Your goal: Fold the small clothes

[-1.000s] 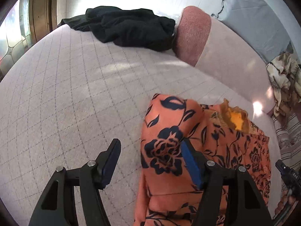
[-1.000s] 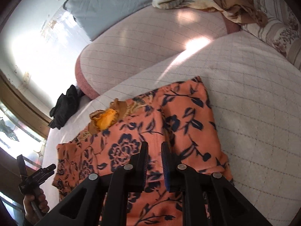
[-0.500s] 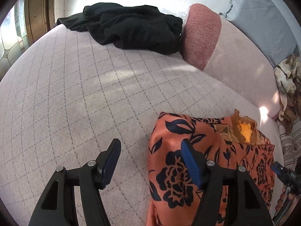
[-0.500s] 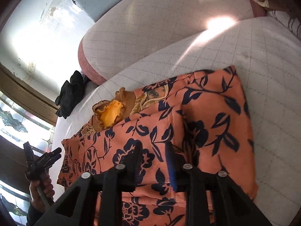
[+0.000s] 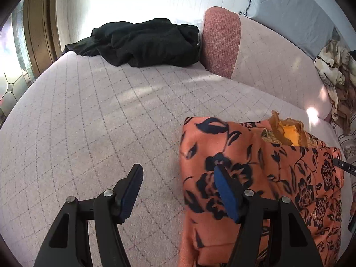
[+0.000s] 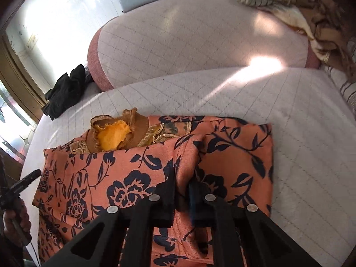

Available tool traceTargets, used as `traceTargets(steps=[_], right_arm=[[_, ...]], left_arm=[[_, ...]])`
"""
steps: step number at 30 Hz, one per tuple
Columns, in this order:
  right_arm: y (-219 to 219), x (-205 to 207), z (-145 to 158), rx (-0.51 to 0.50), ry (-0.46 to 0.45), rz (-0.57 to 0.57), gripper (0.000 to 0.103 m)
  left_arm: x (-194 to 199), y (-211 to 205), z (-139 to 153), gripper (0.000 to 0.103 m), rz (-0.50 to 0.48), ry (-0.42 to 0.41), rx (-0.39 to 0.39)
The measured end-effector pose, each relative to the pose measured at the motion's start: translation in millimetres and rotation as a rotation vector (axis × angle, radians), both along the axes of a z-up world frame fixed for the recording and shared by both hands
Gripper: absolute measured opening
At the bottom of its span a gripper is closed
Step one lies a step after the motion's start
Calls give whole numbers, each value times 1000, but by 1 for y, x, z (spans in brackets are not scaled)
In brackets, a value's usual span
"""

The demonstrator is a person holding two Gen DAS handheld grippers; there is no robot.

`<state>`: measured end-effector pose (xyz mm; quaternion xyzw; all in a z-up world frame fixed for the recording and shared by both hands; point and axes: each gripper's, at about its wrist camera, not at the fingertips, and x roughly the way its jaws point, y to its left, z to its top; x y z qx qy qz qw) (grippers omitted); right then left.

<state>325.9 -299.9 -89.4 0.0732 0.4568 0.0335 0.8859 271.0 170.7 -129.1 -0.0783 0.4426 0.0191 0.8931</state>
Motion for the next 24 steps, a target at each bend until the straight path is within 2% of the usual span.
traceTargets(steps=[2, 3, 5, 6, 7, 8, 9, 10, 11, 12, 13, 14, 15, 16, 17, 18, 20, 22, 24], right_arm=[[-2, 8, -27, -40, 102, -28, 14], [-3, 10, -37, -11, 120, -21, 15], [-3, 3, -30, 14, 67, -18, 21], [-6, 0, -27, 51, 59, -22, 35], [-8, -4, -21, 58, 45, -33, 54], [-9, -8, -13, 41, 17, -50, 60], [-9, -13, -4, 34, -28, -54, 60], [-7, -17, 4, 46, -64, -44, 60], [-2, -22, 13, 69, -88, -38, 60], [1, -26, 19, 106, -115, -22, 60], [5, -28, 22, 156, -135, 10, 61], [9, -27, 19, 225, -124, 63, 64], [13, -21, 11, 276, -75, 114, 67], [14, -12, -5, 277, -2, 123, 67], [10, -5, -25, 258, 72, 83, 67], [3, -2, -40, 288, 115, 38, 65], [-3, -8, -36, 357, 58, 21, 65], [4, -8, -29, 358, 56, 39, 65], [19, -5, -20, 351, 39, 101, 65]], left_arm=[[7, -10, -26, 68, -45, 116, 87], [3, -14, -25, 70, -55, 67, 125], [0, -15, -15, 68, -46, 60, 141], [-4, -13, -7, 68, -32, 38, 121], [-7, -12, 1, 68, -28, 15, 90], [-11, -13, 7, 68, -41, -5, 59], [-14, -17, 8, 68, -72, -17, 52], [-12, -25, 1, 68, -106, -5, 95], [-8, -32, -15, 68, -127, 54, 180], [-4, -30, -30, 71, -131, 97, 195], [-7, -21, -28, 73, -105, 60, 140], [-7, -15, -24, 72, -77, 74, 103], [-6, -10, -17, 70, -37, 79, 76], [-5, -6, -8, 68, -10, 55, 40], [-5, -5, 2, 68, -10, 28, -10], [-3, -7, 11, 68, -31, 7, -62], [8, -20, 24, 69, -112, -33, -129], [30, -37, 19, 69, -154, -10, -80], [57, -47, -8, 70, -128, 90, 20]])
